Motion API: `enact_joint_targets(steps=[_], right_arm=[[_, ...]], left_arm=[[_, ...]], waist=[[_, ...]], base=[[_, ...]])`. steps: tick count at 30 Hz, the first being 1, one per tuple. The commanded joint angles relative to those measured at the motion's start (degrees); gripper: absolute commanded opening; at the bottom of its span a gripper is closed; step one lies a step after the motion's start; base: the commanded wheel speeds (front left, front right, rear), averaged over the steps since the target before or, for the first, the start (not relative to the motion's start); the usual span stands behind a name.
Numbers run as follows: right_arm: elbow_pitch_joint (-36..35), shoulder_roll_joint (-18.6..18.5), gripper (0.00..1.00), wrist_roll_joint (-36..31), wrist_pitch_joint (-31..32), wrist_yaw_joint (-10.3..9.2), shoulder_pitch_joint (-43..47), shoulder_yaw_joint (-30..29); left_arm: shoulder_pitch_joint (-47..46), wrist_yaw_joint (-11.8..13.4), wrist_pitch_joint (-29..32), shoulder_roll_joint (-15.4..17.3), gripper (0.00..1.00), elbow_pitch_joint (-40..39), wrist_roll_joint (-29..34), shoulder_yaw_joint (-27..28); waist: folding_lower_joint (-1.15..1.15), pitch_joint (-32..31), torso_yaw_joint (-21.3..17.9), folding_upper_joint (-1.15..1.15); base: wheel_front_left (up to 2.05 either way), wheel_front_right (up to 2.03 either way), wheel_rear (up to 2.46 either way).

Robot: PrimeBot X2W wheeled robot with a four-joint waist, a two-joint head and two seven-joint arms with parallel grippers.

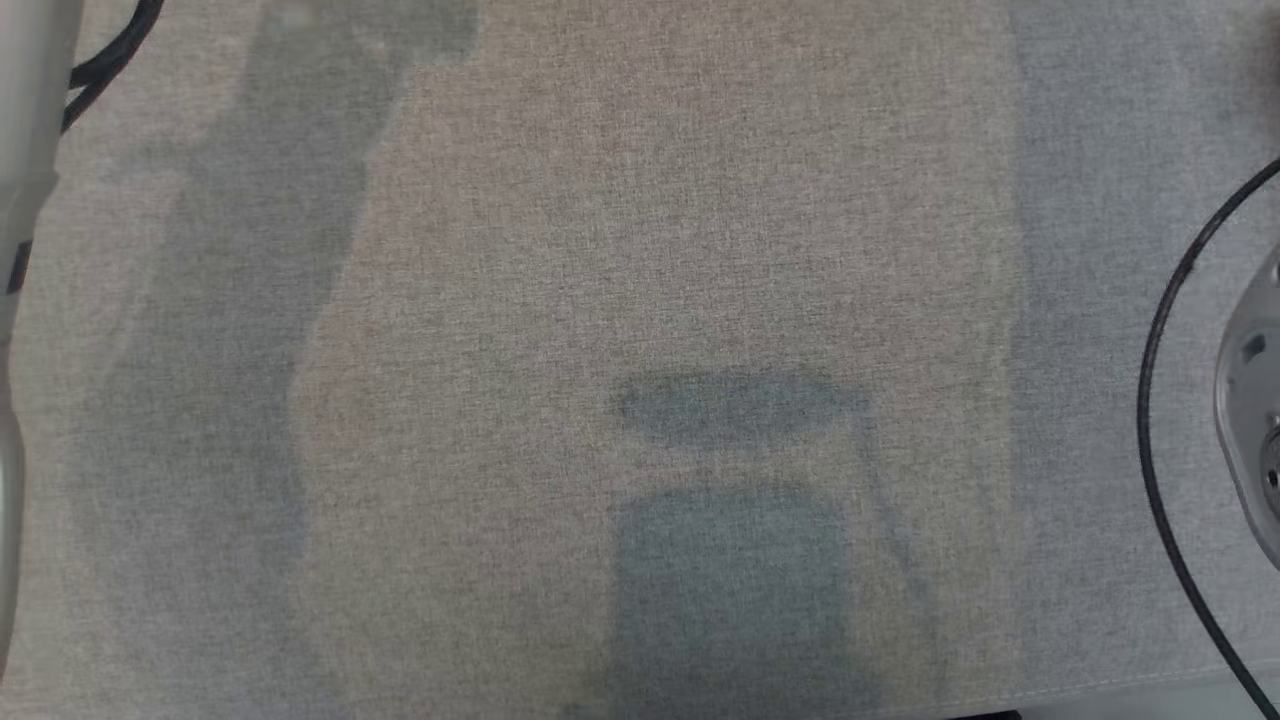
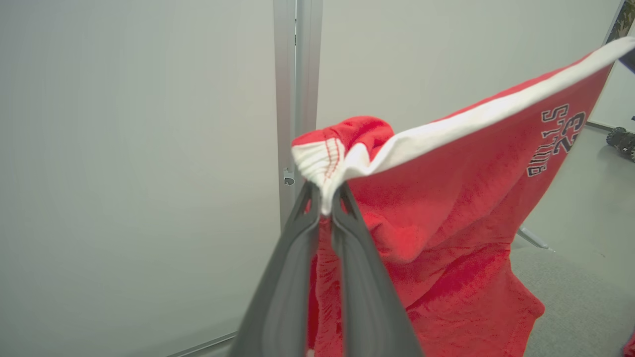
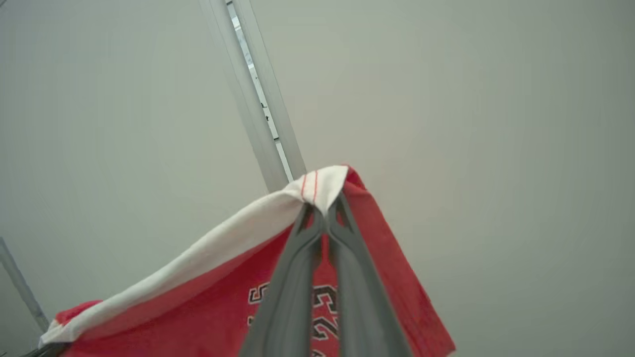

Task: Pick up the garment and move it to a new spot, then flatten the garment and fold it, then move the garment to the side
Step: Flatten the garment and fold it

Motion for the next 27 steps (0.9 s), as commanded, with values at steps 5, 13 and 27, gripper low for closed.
enact_joint_targets(steps=[5, 13, 27], right_arm=[[3.0, -1.5, 0.00, 3.8, -3.7, -0.07, 8.2, 7.4], [-8.0, -8.1, 0.00, 17.5, -8.2, -0.06, 39.5, 14.2], [-21.2, -14.1, 0.00, 23.3, -11.5, -0.09, 81.0, 12.6]], left_arm=[[4.8, -3.4, -10.4, -2.1, 0.00, 8.1, 2.4, -2.1], [26.2, -6.6, -21.8, -2.7, 0.00, 10.0, -1.4, -3.7], [67.9, 0.7, -23.3, -2.2, 0.00, -9.6, 6.0, 0.4]], waist=[[-0.01, 1.5, -1.5, 0.61], [-0.01, -2.8, -1.9, 0.61], [-0.01, -16.7, -1.0, 0.61]], base=[[0.00, 0.00, 0.00], [0.00, 0.00, 0.00], [0.00, 0.00, 0.00]])
